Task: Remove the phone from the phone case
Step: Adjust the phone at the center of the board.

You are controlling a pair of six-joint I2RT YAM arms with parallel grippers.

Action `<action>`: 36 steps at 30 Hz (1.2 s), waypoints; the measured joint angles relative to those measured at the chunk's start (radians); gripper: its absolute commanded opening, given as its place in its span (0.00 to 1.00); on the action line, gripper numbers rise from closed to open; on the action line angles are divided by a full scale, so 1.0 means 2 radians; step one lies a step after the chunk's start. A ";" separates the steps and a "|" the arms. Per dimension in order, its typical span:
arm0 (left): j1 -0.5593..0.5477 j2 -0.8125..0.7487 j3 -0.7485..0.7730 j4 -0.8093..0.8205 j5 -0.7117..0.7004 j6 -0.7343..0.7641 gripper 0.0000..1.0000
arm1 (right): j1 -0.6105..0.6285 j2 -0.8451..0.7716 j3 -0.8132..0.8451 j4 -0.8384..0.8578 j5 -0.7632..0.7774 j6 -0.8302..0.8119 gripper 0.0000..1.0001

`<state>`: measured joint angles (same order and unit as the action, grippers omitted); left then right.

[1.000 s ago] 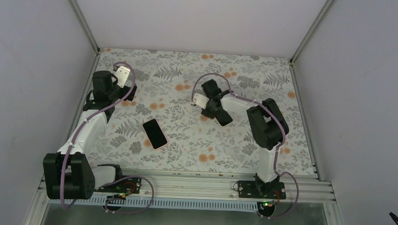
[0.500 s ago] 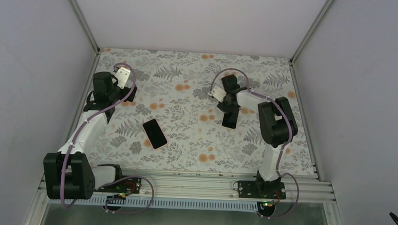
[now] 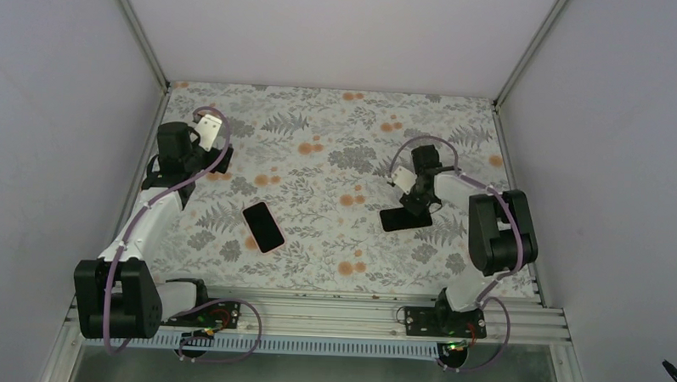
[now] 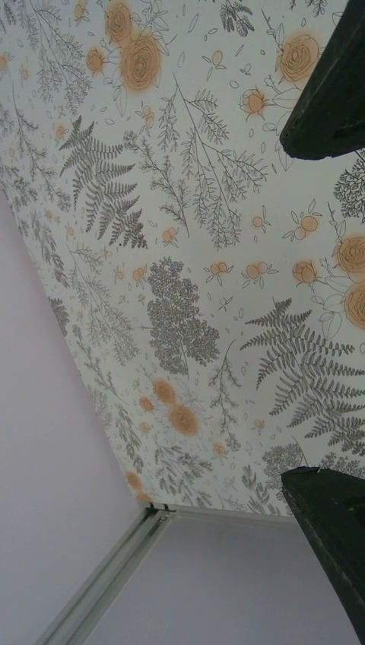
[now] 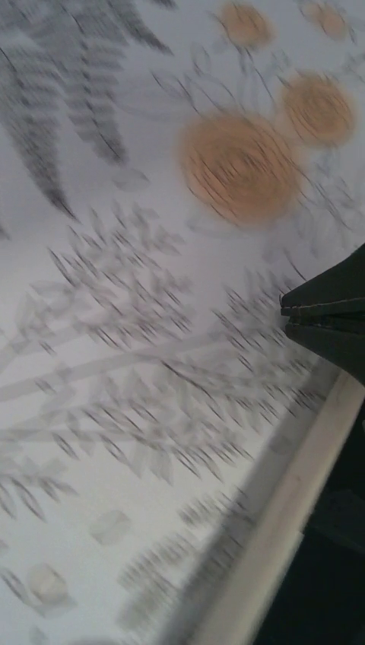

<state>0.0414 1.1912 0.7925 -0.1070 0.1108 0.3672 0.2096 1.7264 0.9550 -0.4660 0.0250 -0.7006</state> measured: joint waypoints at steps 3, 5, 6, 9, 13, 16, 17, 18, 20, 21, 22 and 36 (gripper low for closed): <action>0.001 -0.001 0.000 0.000 0.003 0.000 1.00 | 0.000 -0.027 -0.025 -0.023 -0.008 -0.003 0.08; 0.001 -0.002 -0.002 0.000 0.006 0.000 1.00 | 0.000 -0.048 -0.044 -0.039 -0.012 -0.002 0.27; 0.002 -0.004 -0.003 0.000 0.009 0.001 1.00 | 0.000 -0.059 -0.053 -0.045 -0.013 -0.002 0.38; 0.003 -0.008 -0.006 -0.001 0.018 0.004 1.00 | 0.000 -0.099 -0.080 -0.066 -0.014 -0.001 0.82; 0.003 -0.009 -0.006 -0.001 0.023 0.004 1.00 | -0.001 -0.179 -0.096 -0.090 -0.023 -0.020 1.00; 0.004 -0.010 -0.006 -0.002 0.026 0.004 1.00 | -0.001 -0.232 -0.096 -0.107 -0.039 -0.037 1.00; 0.004 -0.011 -0.006 -0.002 0.027 0.005 1.00 | -0.001 -0.240 -0.094 -0.117 -0.049 -0.040 1.00; 0.004 -0.012 -0.006 -0.002 0.028 0.005 1.00 | -0.001 -0.242 -0.093 -0.126 -0.056 -0.041 1.00; 0.004 -0.015 -0.006 -0.003 0.029 0.006 1.00 | -0.001 -0.230 -0.089 -0.146 -0.075 -0.037 1.00; 0.004 -0.016 -0.006 -0.003 0.029 0.006 1.00 | 0.000 -0.222 -0.089 -0.153 -0.083 -0.031 1.00; 0.004 -0.017 -0.006 -0.003 0.029 0.006 1.00 | 0.001 -0.214 -0.088 -0.160 -0.090 -0.025 1.00; 0.007 -0.017 -0.006 -0.004 0.030 0.007 1.00 | 0.067 -0.182 -0.103 -0.175 -0.097 0.031 1.00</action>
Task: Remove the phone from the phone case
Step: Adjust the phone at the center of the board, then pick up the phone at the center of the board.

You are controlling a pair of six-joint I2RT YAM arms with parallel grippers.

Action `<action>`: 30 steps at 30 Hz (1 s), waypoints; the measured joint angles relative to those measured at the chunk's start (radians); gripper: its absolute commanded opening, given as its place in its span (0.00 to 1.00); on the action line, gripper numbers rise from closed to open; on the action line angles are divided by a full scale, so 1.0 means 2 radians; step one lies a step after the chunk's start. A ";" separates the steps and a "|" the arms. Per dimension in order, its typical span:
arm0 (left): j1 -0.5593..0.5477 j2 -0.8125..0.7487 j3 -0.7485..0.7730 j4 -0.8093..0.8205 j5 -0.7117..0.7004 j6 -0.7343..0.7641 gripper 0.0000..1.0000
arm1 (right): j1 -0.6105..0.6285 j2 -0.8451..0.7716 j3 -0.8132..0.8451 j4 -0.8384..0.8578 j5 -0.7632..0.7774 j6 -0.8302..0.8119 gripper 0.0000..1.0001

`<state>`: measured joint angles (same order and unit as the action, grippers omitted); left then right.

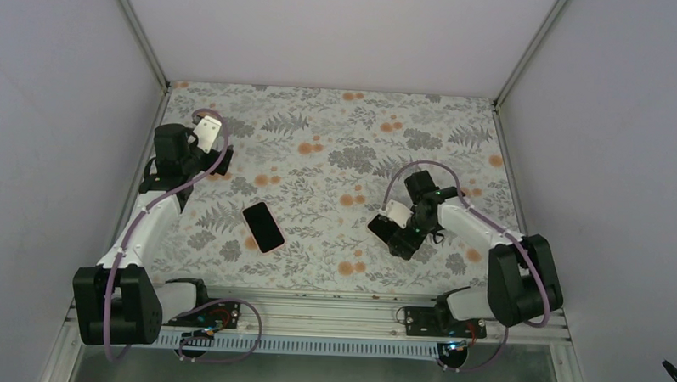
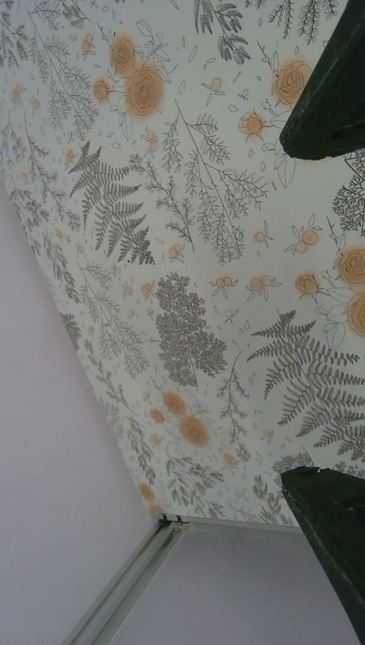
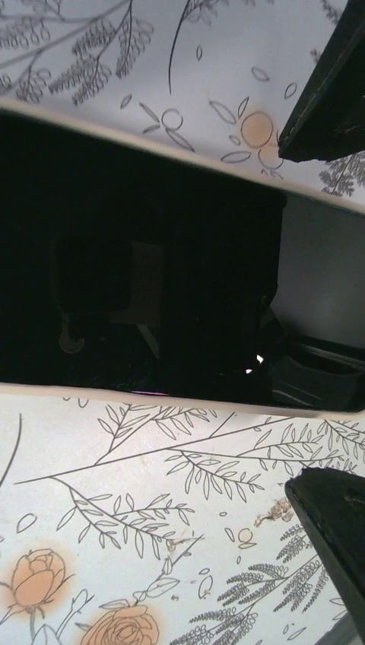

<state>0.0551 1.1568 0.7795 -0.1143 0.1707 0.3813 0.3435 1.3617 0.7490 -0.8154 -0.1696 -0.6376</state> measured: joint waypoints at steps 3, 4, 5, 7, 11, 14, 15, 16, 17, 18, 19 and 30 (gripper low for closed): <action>0.000 0.000 0.000 0.000 0.000 0.000 1.00 | 0.006 0.011 -0.002 0.000 0.000 0.002 1.00; 0.001 0.000 0.000 0.000 0.000 0.000 1.00 | 0.008 0.011 -0.003 0.000 0.000 0.002 1.00; 0.001 0.000 0.000 0.000 0.000 0.000 1.00 | 0.009 0.011 -0.003 0.000 0.001 0.002 1.00; 0.001 0.000 0.000 0.000 0.000 0.000 1.00 | 0.010 0.011 -0.004 0.000 0.004 0.002 1.00; 0.002 0.002 0.000 -0.001 0.000 0.000 1.00 | 0.011 0.013 -0.006 0.005 0.012 0.004 1.00; 0.002 0.003 0.000 -0.006 0.000 0.000 1.00 | 0.011 0.020 -0.009 0.011 0.016 0.004 1.00; 0.002 0.003 0.000 -0.008 0.000 0.000 1.00 | 0.011 0.023 -0.010 0.013 0.018 0.004 1.00; 0.002 0.004 0.000 -0.009 0.000 0.000 1.00 | 0.011 0.026 -0.011 0.015 0.020 0.004 1.00; 0.002 0.004 0.000 -0.009 0.000 0.000 1.00 | 0.011 0.030 -0.012 0.018 0.022 0.004 1.00; 0.002 0.005 0.000 -0.009 0.000 0.000 1.00 | 0.011 0.034 -0.012 0.020 0.024 0.004 1.00; 0.002 0.005 0.000 -0.010 0.000 0.000 1.00 | 0.011 0.038 -0.012 0.023 0.026 0.004 1.00; 0.002 0.026 0.030 -0.035 0.030 0.002 1.00 | 0.018 0.048 -0.019 0.068 0.046 0.000 0.75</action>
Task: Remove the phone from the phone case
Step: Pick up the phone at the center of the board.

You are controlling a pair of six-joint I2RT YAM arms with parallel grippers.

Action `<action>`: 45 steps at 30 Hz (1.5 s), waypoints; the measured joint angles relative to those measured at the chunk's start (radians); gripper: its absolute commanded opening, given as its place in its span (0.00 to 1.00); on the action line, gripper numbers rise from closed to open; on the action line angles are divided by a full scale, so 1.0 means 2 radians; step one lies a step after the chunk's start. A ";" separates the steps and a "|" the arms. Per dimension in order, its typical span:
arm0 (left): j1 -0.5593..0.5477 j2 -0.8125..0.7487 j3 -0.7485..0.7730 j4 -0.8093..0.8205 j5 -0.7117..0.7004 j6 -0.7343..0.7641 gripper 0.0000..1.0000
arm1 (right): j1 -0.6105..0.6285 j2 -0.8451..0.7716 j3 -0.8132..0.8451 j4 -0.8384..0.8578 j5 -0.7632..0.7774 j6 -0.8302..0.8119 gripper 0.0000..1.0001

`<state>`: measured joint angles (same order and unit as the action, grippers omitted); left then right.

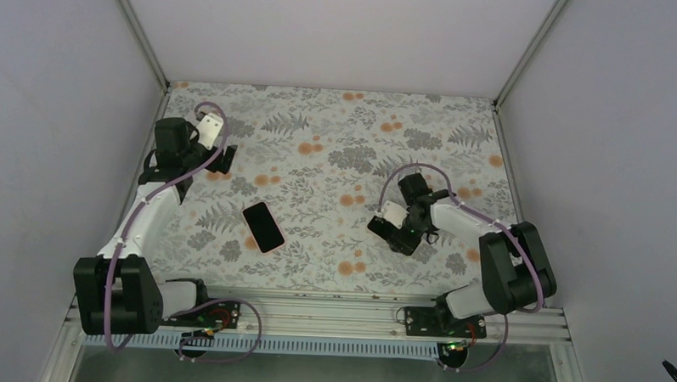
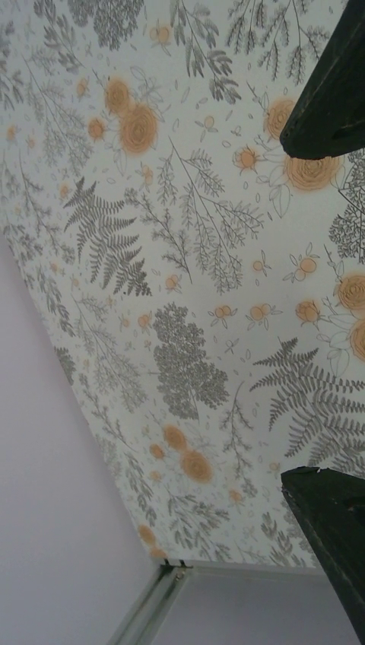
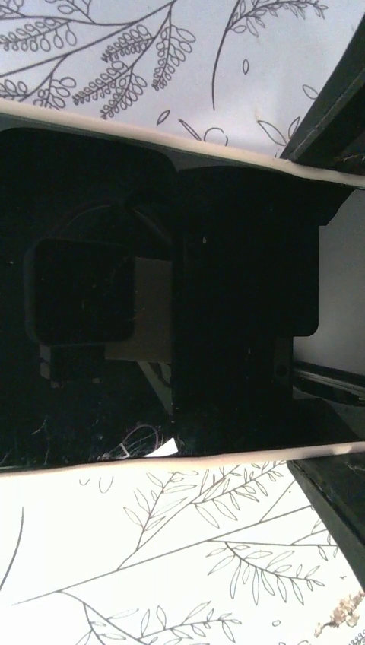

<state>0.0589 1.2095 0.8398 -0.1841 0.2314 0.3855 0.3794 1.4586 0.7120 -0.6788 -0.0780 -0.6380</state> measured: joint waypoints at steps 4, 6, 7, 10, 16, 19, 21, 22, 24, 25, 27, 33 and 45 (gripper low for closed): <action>0.000 0.005 0.015 -0.018 0.021 0.005 1.00 | 0.000 -0.002 -0.001 0.005 -0.002 -0.004 0.71; -0.003 0.013 0.029 -0.033 0.034 0.010 1.00 | 0.000 -0.006 -0.004 0.009 -0.004 -0.006 0.70; -0.004 0.017 0.036 -0.040 0.039 0.012 1.00 | 0.000 -0.007 -0.005 0.011 -0.004 -0.007 0.69; -0.015 0.038 0.072 -0.076 0.068 0.025 1.00 | 0.001 -0.014 -0.006 0.023 -0.004 -0.009 0.66; -0.026 0.157 0.242 -0.217 0.217 0.071 1.00 | 0.014 -0.043 0.015 0.039 -0.002 -0.009 0.65; -0.025 0.237 0.340 -0.312 0.311 0.109 1.00 | 0.030 -0.053 0.044 0.054 0.002 -0.008 0.64; -0.025 0.281 0.389 -0.383 0.359 0.138 1.00 | 0.046 -0.054 0.065 0.068 0.008 -0.006 0.65; -0.026 0.306 0.416 -0.419 0.382 0.154 1.00 | 0.054 -0.054 0.074 0.075 0.011 -0.005 0.65; -0.027 0.347 0.454 -0.470 0.420 0.175 1.00 | 0.075 -0.051 0.095 0.086 0.021 -0.003 0.67; -0.028 0.363 0.463 -0.491 0.436 0.183 1.00 | 0.085 -0.047 0.105 0.092 0.025 -0.002 0.67; -0.028 0.383 0.468 -0.523 0.460 0.193 1.00 | 0.103 -0.036 0.122 0.105 0.033 0.000 0.67; -0.035 0.398 0.466 -0.555 0.490 0.187 1.00 | 0.151 0.015 0.173 0.146 0.064 0.001 0.66; -0.063 0.380 0.388 -0.439 0.425 0.055 1.00 | 0.211 0.099 0.237 0.204 0.117 -0.018 0.66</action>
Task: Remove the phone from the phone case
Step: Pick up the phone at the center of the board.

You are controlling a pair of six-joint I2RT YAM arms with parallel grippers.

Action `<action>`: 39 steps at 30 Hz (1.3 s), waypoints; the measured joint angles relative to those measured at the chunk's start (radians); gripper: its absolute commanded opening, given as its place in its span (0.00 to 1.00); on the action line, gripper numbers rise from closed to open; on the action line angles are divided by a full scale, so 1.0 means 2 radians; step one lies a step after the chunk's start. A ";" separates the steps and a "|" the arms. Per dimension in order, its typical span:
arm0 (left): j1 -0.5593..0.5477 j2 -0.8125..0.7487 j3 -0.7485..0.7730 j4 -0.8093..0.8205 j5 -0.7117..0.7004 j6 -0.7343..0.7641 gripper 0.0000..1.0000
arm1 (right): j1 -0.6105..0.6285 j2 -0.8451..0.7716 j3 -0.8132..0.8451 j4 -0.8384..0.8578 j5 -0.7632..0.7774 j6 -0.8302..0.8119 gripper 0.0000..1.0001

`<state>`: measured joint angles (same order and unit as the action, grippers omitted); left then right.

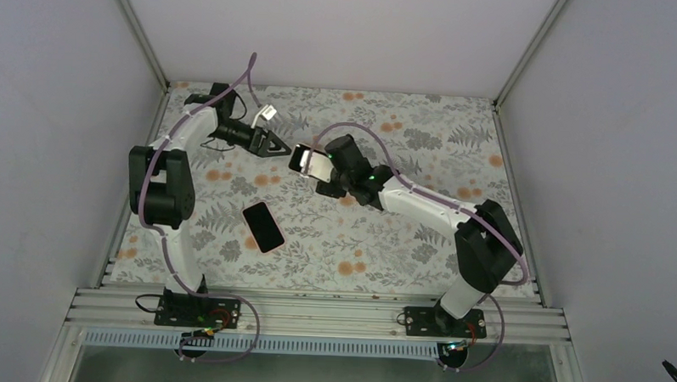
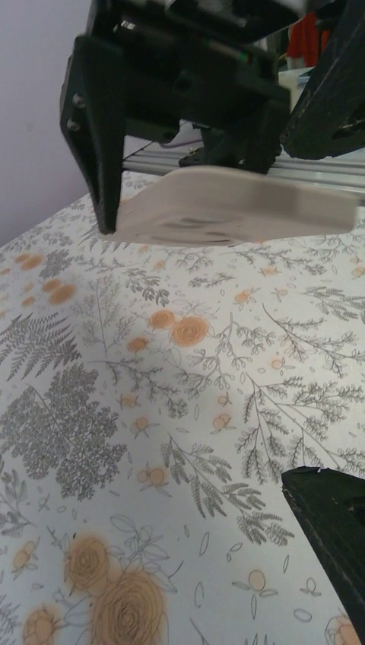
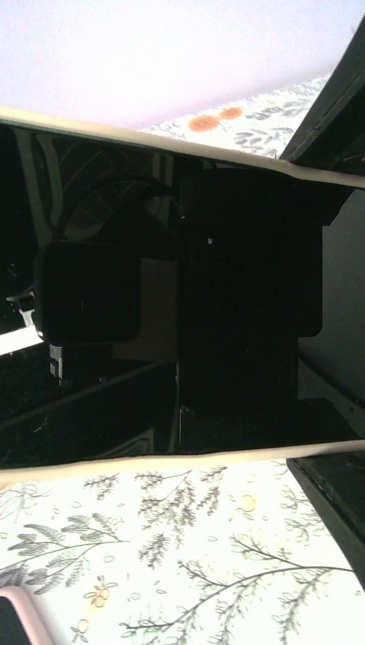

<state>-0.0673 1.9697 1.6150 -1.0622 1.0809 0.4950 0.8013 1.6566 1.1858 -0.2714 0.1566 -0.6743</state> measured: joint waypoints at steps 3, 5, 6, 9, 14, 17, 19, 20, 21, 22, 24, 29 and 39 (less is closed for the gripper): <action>-0.002 0.000 0.000 0.016 -0.011 -0.019 0.97 | 0.012 0.012 0.010 0.012 0.008 -0.007 0.67; -0.002 0.000 -0.001 0.023 -0.017 -0.027 0.94 | 0.020 0.023 0.018 0.020 0.014 -0.010 0.67; -0.003 0.000 -0.001 0.024 -0.018 -0.030 0.92 | 0.024 0.030 0.021 0.027 0.019 -0.012 0.67; -0.004 0.000 -0.002 0.027 -0.019 -0.034 0.84 | 0.032 0.045 0.024 0.041 0.032 -0.018 0.67; -0.007 0.000 -0.003 0.020 -0.013 -0.028 0.75 | 0.035 0.057 0.027 0.054 0.042 -0.024 0.67; -0.009 0.000 -0.003 0.009 -0.004 -0.019 0.72 | 0.037 0.061 0.033 0.062 0.050 -0.028 0.67; -0.011 0.000 -0.003 0.001 0.000 -0.014 0.69 | 0.038 0.064 0.039 0.070 0.052 -0.029 0.67; -0.012 0.000 -0.003 -0.002 0.002 -0.011 0.64 | 0.038 0.065 0.041 0.073 0.053 -0.030 0.67; -0.014 0.000 -0.003 -0.005 0.004 -0.007 0.60 | 0.038 0.066 0.043 0.077 0.054 -0.031 0.67; -0.015 0.000 -0.003 -0.008 0.006 -0.003 0.56 | 0.038 0.067 0.044 0.080 0.055 -0.031 0.67; -0.018 0.000 -0.003 -0.014 0.010 0.002 0.48 | 0.038 0.068 0.045 0.084 0.056 -0.032 0.67; -0.021 0.000 -0.002 -0.029 0.019 0.015 0.25 | 0.038 0.076 0.047 0.088 0.057 -0.033 0.67; -0.019 0.004 0.015 -0.044 0.008 0.062 0.06 | 0.037 0.078 0.051 0.089 0.056 -0.034 0.99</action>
<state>-0.1051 1.9778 1.6455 -1.1500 1.0977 0.6197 0.8761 1.8118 1.2884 -0.0929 0.2691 -0.7425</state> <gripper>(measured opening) 0.122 0.807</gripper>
